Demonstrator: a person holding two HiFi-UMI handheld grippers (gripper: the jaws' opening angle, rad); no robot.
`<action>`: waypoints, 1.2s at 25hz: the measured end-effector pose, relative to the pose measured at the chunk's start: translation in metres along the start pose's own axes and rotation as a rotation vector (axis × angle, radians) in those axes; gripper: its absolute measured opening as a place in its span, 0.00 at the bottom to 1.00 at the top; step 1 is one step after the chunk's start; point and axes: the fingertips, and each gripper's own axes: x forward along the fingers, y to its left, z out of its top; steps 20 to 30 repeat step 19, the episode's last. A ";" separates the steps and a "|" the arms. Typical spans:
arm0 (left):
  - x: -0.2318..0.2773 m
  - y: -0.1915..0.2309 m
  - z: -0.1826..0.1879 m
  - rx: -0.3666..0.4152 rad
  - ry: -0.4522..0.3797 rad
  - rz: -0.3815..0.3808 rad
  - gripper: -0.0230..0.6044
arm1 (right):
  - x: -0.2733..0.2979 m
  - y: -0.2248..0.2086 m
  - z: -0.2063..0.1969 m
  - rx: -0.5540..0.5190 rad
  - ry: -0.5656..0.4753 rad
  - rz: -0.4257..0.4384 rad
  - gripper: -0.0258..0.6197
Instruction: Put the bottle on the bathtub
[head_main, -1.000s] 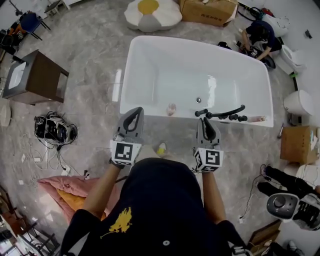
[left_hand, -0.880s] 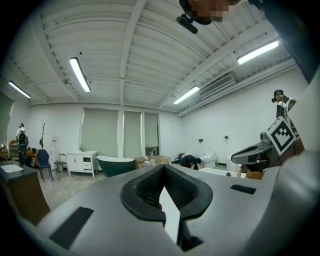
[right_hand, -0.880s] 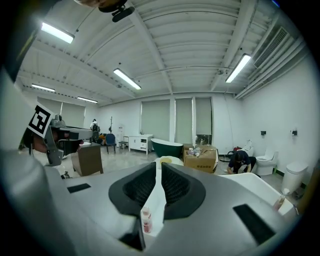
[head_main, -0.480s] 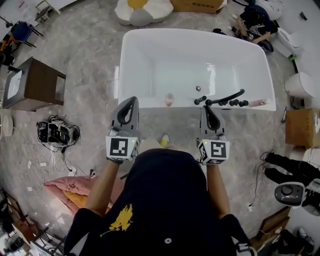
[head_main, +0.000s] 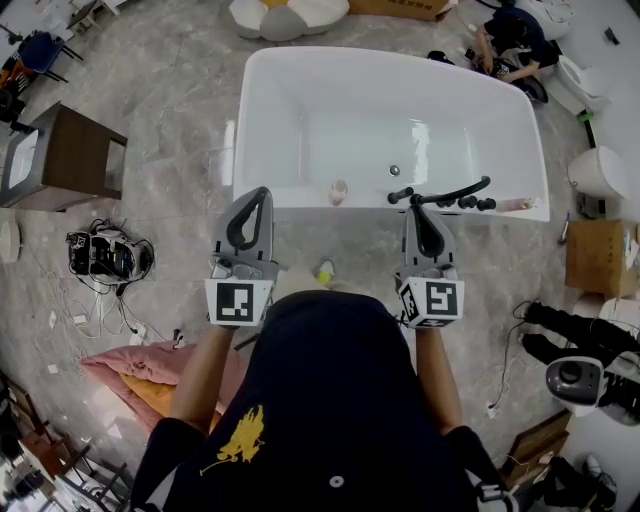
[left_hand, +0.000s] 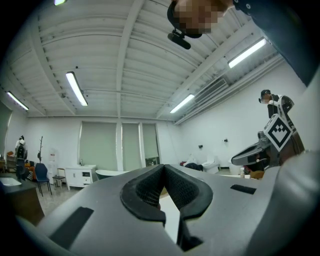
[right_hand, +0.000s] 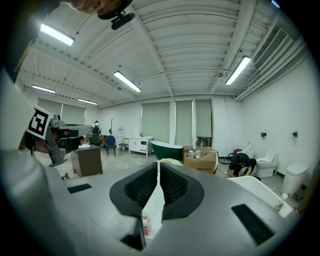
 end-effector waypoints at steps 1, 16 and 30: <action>-0.001 -0.001 0.001 -0.002 -0.003 -0.009 0.06 | 0.002 0.001 0.000 -0.001 -0.001 0.002 0.07; 0.003 0.001 -0.008 -0.002 0.022 0.000 0.06 | 0.005 0.000 -0.004 -0.018 0.031 0.005 0.06; 0.009 -0.006 -0.009 0.008 0.011 -0.017 0.06 | 0.006 -0.003 -0.008 -0.015 0.040 0.005 0.06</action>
